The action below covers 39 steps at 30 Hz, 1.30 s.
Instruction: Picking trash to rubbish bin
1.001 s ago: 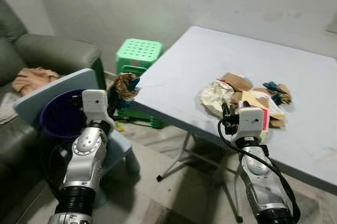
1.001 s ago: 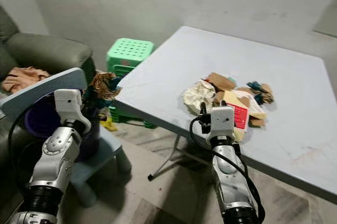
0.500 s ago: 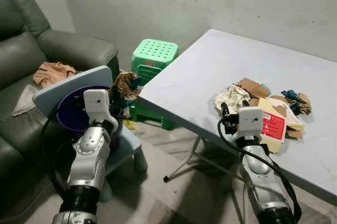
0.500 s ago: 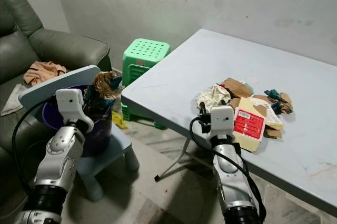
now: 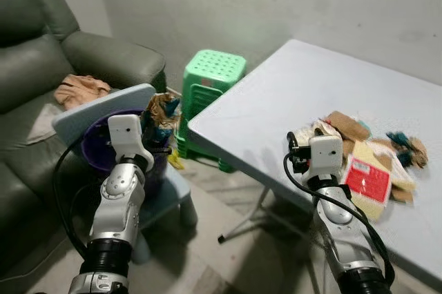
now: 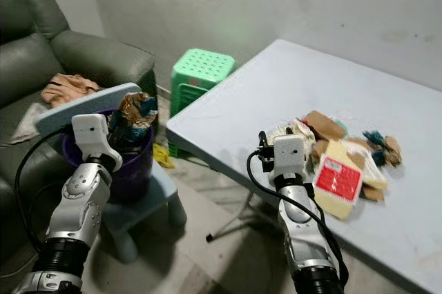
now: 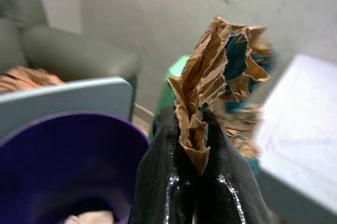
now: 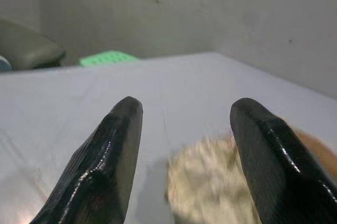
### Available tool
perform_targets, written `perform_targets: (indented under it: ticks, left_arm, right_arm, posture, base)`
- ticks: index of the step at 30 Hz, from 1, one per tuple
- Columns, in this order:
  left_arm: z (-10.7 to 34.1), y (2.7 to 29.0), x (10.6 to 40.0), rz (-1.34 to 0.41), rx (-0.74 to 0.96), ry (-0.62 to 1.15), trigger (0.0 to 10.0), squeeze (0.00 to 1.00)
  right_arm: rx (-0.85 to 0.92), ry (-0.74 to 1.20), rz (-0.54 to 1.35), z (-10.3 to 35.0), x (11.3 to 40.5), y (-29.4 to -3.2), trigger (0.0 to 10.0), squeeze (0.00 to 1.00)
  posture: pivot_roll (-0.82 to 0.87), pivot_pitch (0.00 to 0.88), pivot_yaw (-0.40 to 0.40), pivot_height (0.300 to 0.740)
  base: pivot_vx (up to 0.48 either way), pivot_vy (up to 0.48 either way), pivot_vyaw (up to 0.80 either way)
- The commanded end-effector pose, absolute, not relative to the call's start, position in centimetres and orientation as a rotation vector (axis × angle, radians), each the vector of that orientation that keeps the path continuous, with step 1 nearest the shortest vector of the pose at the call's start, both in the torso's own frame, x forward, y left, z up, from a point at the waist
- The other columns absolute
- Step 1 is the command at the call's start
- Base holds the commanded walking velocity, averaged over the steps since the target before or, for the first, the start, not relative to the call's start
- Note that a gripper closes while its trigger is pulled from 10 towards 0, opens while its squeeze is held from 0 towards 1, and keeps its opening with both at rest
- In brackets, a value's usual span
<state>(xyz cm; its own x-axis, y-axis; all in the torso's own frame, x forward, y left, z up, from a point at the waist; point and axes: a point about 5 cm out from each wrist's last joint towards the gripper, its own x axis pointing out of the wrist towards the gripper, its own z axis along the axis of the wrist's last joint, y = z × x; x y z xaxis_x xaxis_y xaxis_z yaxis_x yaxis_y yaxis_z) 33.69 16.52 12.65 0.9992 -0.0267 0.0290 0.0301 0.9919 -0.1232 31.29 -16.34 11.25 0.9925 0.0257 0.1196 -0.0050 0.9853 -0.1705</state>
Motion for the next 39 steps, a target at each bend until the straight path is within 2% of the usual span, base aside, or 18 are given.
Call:
perform_targets:
  ticks: [1,17,20,27,39]
  left_arm:
    - [12.47,16.27,33.75,-0.023,-0.139,-0.012,10.0,0.00]
    - [12.43,16.11,33.83,-0.007,-0.116,-0.011,10.0,0.00]
    - [12.47,16.08,33.85,-0.009,-0.120,-0.013,10.0,0.00]
    - [12.63,16.15,33.90,-0.020,-0.146,-0.021,10.0,0.00]
    - [12.67,15.99,34.13,-0.029,-0.143,-0.014,10.0,0.00]
  right_arm:
    - [-0.165,-0.109,0.007,11.19,31.37,-16.69,10.0,0.00]
    - [-0.159,-0.114,0.017,11.31,31.16,-16.74,10.0,0.00]
    - [-0.106,-0.127,0.026,11.47,31.04,-16.67,10.0,0.00]
    - [-0.102,-0.127,0.041,11.51,30.89,-16.81,10.0,0.00]
    - [-0.086,-0.133,0.058,11.63,30.97,-16.47,10.0,0.00]
  posture:
    - [0.02,0.000,-0.103,0.740]
    - [0.01,0.000,-0.107,0.740]
    - [0.01,0.000,-0.107,0.740]
    - [0.01,0.000,-0.108,0.740]
    - [0.01,0.000,-0.104,0.740]
  base:
    - [0.000,0.000,0.80]
    - [0.000,0.000,0.79]
    - [0.000,0.000,0.00]
    - [0.000,0.000,0.00]
    - [0.365,0.000,0.00]
